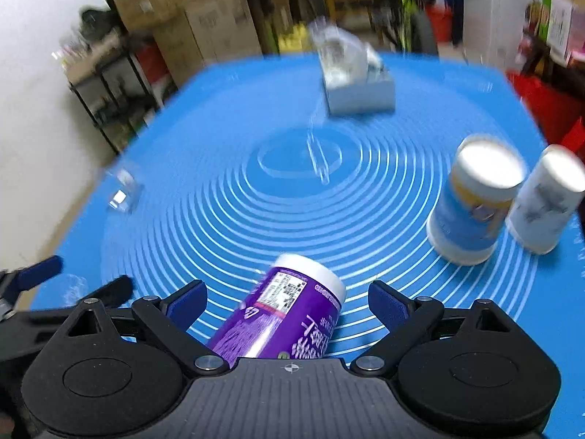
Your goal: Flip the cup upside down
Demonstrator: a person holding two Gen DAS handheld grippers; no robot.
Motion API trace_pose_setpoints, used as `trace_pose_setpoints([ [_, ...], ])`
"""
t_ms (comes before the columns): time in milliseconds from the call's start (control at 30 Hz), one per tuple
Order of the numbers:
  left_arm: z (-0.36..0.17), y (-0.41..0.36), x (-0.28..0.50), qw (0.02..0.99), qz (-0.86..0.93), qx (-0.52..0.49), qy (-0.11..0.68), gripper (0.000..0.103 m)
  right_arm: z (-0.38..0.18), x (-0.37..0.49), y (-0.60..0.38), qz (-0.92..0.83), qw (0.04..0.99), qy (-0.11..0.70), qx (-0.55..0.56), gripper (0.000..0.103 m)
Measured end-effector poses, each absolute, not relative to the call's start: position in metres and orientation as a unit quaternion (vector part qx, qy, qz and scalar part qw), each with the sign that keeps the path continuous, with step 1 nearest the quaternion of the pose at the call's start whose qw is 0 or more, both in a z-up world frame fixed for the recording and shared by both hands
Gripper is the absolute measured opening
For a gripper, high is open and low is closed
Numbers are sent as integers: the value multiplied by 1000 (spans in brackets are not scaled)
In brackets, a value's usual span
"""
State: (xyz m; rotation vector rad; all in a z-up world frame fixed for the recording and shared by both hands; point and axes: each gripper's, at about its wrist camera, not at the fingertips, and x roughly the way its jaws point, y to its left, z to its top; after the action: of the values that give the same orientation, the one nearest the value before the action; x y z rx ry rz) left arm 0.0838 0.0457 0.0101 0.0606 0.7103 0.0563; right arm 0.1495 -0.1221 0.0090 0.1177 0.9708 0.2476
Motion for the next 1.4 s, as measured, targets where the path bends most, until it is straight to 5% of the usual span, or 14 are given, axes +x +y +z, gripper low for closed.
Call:
trace_pose_setpoints([
  [167, 2, 46, 84, 935, 28, 32, 351, 100, -18, 173, -123, 128, 835, 525, 103, 75],
  [300, 4, 47, 84, 936, 25, 24, 350, 100, -10, 164, -119, 149, 850, 499, 79, 72],
  [600, 10, 43, 80, 943, 31, -8, 331, 100, 11, 90, -92, 85, 974, 173, -119, 67],
  [700, 9, 40, 78, 942, 25, -12, 333, 100, -8, 87, -85, 64, 978, 129, -150, 66],
  [933, 5, 34, 79, 942, 13, 6, 336, 100, -17, 97, -87, 60, 979, 134, -140, 66],
  [1100, 7, 28, 76, 941, 2, 7, 337, 100, -5, 86, -100, 53, 980, 148, -118, 83],
  [1400, 18, 2, 48, 945, -15, 17, 325, 100, 10, 27, -156, 72, 978, 187, -56, 89],
])
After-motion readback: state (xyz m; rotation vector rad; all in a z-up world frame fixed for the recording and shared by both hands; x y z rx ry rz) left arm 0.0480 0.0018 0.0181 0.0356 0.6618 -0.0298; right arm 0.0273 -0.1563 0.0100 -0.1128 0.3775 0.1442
